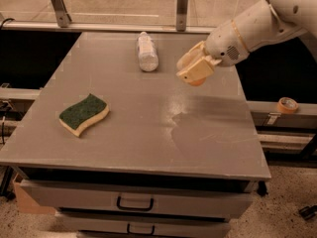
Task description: Pick orange
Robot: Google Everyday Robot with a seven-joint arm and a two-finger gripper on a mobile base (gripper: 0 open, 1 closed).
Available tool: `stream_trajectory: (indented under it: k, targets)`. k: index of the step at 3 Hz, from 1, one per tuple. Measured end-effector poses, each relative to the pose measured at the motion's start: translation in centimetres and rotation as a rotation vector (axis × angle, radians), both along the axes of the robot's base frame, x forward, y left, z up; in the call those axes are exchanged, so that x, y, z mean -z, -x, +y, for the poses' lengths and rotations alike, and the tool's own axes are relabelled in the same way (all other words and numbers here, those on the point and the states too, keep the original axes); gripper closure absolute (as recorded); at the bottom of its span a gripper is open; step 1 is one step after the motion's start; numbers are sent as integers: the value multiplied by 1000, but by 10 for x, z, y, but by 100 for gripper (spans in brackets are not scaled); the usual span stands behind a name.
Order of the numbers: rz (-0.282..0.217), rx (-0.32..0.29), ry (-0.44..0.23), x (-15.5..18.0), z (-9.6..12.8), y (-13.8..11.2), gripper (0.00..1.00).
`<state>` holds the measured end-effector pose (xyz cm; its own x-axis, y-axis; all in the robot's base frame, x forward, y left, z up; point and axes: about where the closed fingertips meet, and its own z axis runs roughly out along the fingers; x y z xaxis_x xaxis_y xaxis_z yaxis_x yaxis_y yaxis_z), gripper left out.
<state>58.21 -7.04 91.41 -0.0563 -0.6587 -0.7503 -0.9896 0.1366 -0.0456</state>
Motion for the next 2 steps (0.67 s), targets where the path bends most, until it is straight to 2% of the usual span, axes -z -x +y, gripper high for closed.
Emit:
stream_trajectory:
  k: [1, 2]
  targets:
    - [-37, -34, -109, -48, -5, 9, 100]
    - [0, -97, -251, -84, -9, 21, 100]
